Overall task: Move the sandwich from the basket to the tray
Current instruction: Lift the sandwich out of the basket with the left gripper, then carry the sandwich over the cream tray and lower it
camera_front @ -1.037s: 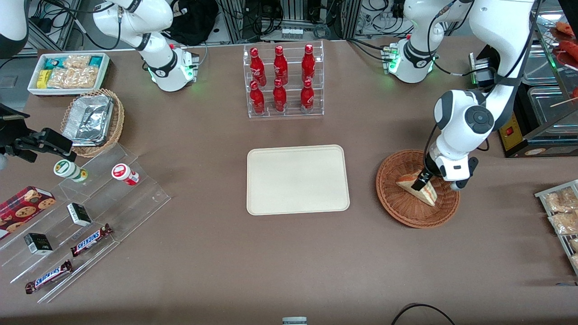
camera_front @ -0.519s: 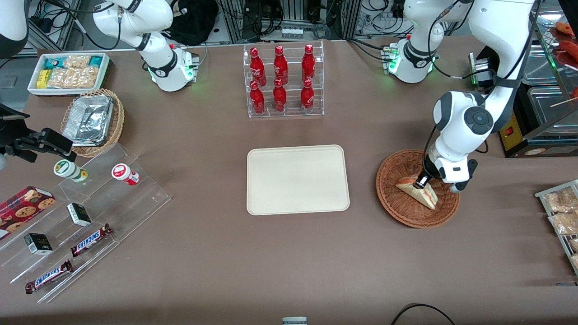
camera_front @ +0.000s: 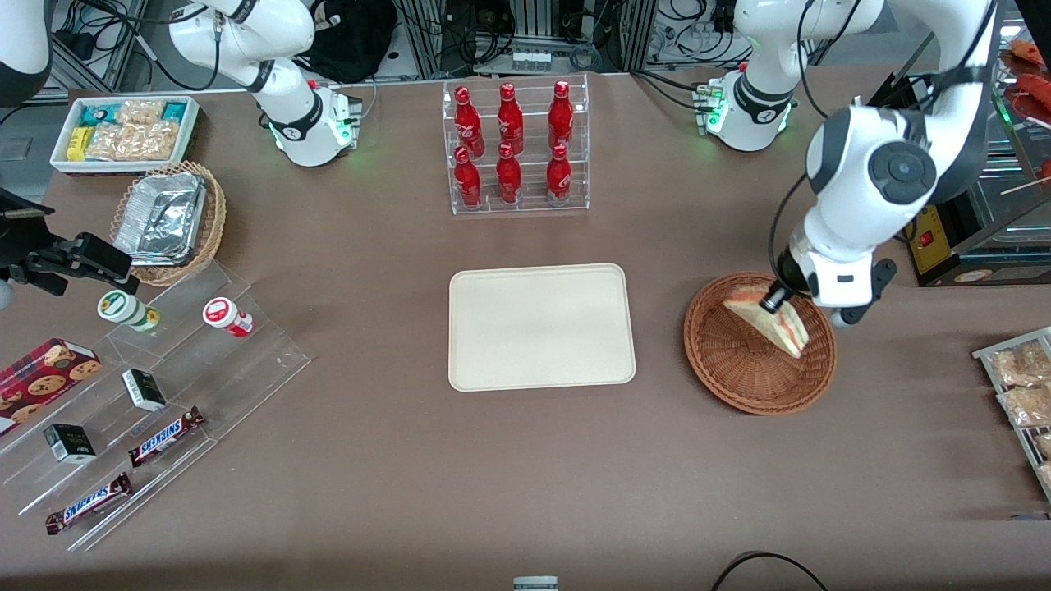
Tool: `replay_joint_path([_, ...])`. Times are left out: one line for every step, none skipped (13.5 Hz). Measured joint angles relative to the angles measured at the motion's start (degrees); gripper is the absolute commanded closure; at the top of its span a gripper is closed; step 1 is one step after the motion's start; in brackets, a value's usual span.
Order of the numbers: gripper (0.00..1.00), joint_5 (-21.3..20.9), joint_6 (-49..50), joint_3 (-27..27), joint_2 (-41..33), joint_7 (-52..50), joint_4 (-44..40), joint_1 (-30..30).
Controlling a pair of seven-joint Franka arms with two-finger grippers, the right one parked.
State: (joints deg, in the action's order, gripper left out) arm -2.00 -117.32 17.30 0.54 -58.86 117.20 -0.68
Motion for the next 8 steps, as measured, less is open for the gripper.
replay_joint_path([0.95,-1.6,3.6,2.8,0.1,0.0,-2.6,0.1])
replay_joint_path([0.94,-2.6,6.3,6.0,0.5,-0.1,-4.7,0.2])
replay_joint_path([0.94,-3.3,7.9,9.4,1.2,-0.2,-6.1,0.3])
replay_joint_path([0.94,-4.3,8.4,12.8,2.1,-0.3,-6.9,0.4])
replay_joint_path([0.94,-6.1,8.4,16.1,3.4,-0.6,-7.4,0.5])
replay_joint_path([0.94,-7.8,8.3,19.1,4.9,-0.8,-7.6,0.5])
replay_joint_path([0.94,-9.2,7.5,21.9,6.8,-1.0,-7.7,0.6])
replay_joint_path([0.94,-10.3,5.3,24.0,8.8,-1.1,-7.8,0.6])
